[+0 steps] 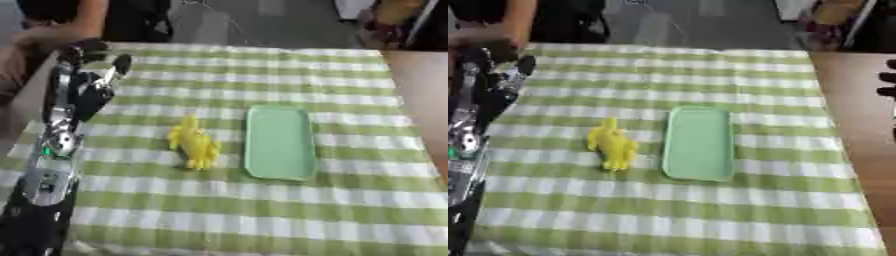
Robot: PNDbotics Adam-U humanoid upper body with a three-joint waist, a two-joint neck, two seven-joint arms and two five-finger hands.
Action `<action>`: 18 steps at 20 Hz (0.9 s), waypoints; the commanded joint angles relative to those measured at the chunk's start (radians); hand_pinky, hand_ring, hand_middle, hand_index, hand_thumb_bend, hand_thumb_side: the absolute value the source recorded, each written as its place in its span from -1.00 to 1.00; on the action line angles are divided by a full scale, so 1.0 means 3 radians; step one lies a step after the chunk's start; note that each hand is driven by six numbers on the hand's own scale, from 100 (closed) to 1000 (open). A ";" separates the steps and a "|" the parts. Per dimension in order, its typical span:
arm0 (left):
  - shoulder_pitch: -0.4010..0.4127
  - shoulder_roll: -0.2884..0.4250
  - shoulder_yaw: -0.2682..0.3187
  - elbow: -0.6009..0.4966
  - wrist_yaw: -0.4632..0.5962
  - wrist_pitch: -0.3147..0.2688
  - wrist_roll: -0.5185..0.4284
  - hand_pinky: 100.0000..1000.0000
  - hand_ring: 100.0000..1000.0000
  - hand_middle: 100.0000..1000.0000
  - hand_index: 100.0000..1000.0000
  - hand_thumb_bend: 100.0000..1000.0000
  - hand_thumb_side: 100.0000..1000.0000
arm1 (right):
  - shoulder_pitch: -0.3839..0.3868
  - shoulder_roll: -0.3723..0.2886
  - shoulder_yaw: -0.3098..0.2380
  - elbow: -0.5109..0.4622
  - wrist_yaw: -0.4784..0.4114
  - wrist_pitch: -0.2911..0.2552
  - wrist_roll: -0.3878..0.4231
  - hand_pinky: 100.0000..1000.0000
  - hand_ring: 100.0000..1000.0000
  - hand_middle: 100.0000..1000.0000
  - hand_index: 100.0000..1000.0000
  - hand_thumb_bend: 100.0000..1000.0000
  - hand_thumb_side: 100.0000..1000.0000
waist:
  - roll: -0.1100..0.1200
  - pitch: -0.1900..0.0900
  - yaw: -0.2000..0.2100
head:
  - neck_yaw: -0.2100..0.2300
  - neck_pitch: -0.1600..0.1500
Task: Pick up objects on the table and place them in the box.
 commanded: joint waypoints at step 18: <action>0.0033 0.0729 -0.0255 -0.0075 -0.0333 0.0118 -0.0396 -0.19 0.40 0.59 0.51 0.29 0.24 | -0.0033 -0.0079 -0.0017 -0.0082 -0.0005 -0.0008 0.0011 0.32 0.47 0.52 0.76 -1.00 0.55 | 0.0027 -0.0041 -0.0045 | 0.0027 -0.0002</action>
